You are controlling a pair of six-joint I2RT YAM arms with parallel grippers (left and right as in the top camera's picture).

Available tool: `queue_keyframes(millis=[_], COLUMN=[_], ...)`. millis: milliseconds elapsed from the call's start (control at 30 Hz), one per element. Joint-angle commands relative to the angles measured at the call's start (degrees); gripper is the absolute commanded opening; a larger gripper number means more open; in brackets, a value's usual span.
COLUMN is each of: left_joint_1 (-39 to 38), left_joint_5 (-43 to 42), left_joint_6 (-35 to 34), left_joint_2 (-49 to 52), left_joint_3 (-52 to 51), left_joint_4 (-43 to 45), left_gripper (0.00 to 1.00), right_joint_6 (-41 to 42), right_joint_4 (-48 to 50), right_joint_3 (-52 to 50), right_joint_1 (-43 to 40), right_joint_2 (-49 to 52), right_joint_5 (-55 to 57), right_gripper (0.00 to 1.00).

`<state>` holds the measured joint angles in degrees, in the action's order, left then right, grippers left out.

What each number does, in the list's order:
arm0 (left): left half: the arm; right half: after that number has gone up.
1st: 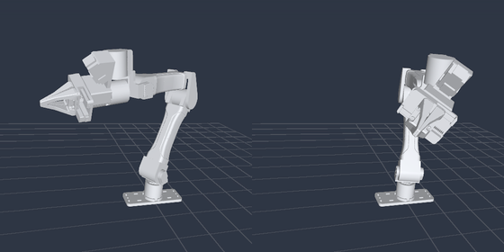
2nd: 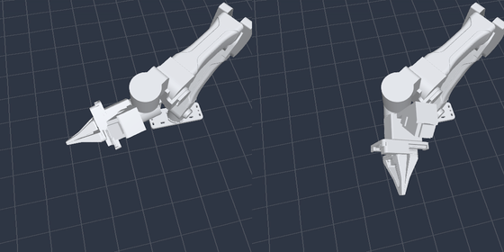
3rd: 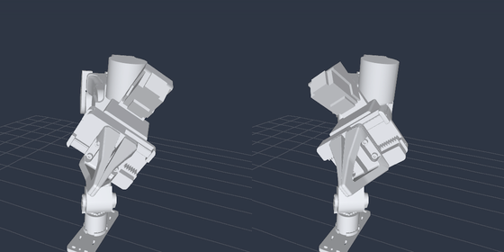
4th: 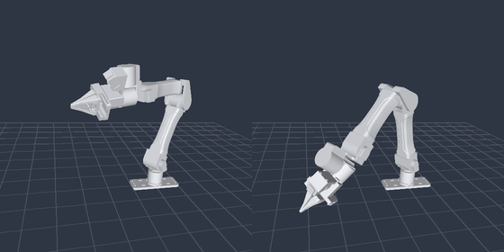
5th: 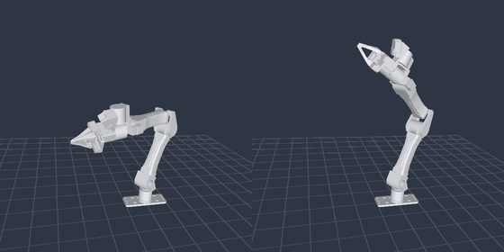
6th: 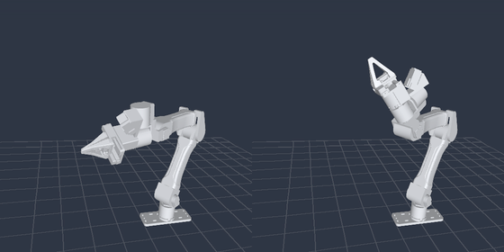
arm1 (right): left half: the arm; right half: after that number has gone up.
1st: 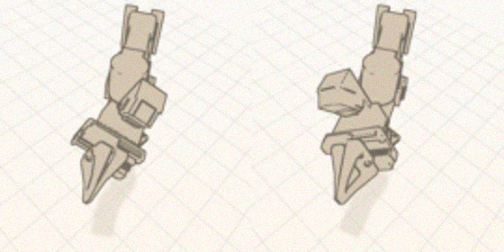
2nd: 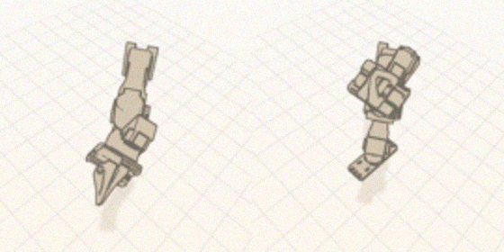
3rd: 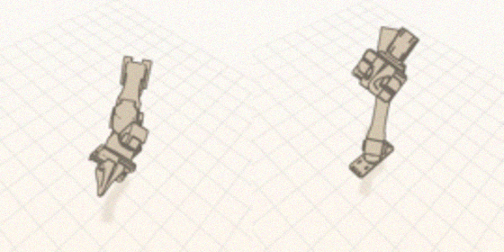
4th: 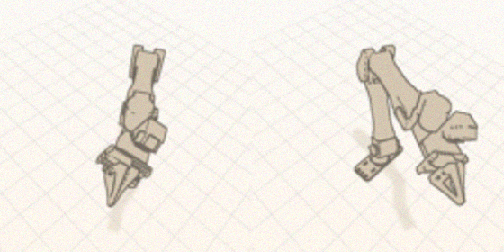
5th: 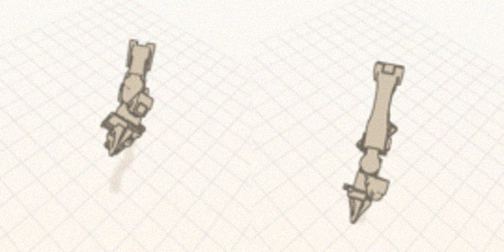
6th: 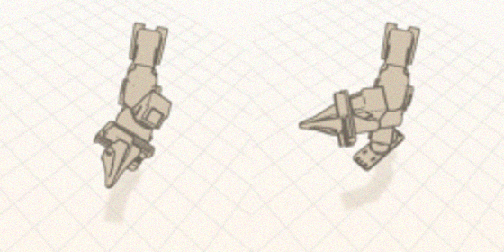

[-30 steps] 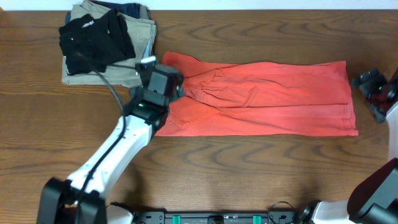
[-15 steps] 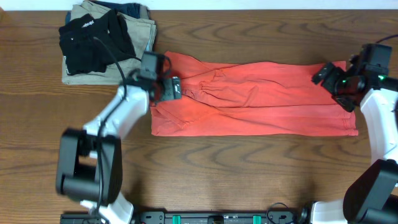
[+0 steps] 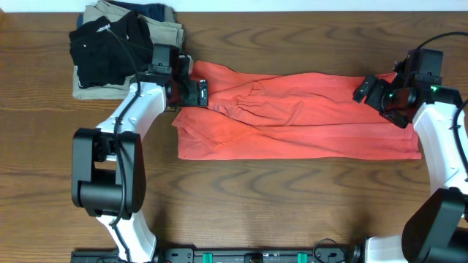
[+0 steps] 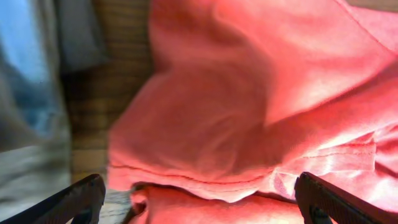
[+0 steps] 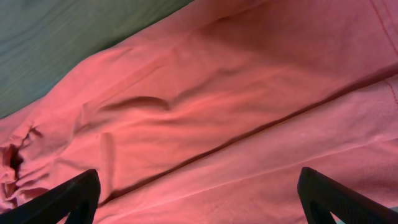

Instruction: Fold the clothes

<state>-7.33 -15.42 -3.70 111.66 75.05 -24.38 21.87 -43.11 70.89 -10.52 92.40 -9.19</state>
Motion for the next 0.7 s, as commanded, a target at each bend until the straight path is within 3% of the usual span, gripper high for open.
queue_keyframes(millis=[0,533,667], left_joint_1=[0.0,0.0,0.0], left_joint_5=[-3.0,4.7,4.1], left_joint_6=[1.6,1.6,1.5], left_joint_2=[2.3,5.0,5.0], left_joint_3=[1.0,1.0,1.0], left_joint_4=[0.3,4.5,4.7], left_gripper=[1.0,0.98,0.76], right_joint_6=[-1.2,-2.7,-2.7], right_joint_4=[-0.4,-0.7,-0.7], right_joint_3=[0.2,0.1,0.1], right_joint_1=[0.5,0.5,0.5], right_joint_2=[-0.1,-0.1,-0.1], right_joint_5=[0.4,1.7,1.7], right_gripper=[0.99,0.99,0.99])
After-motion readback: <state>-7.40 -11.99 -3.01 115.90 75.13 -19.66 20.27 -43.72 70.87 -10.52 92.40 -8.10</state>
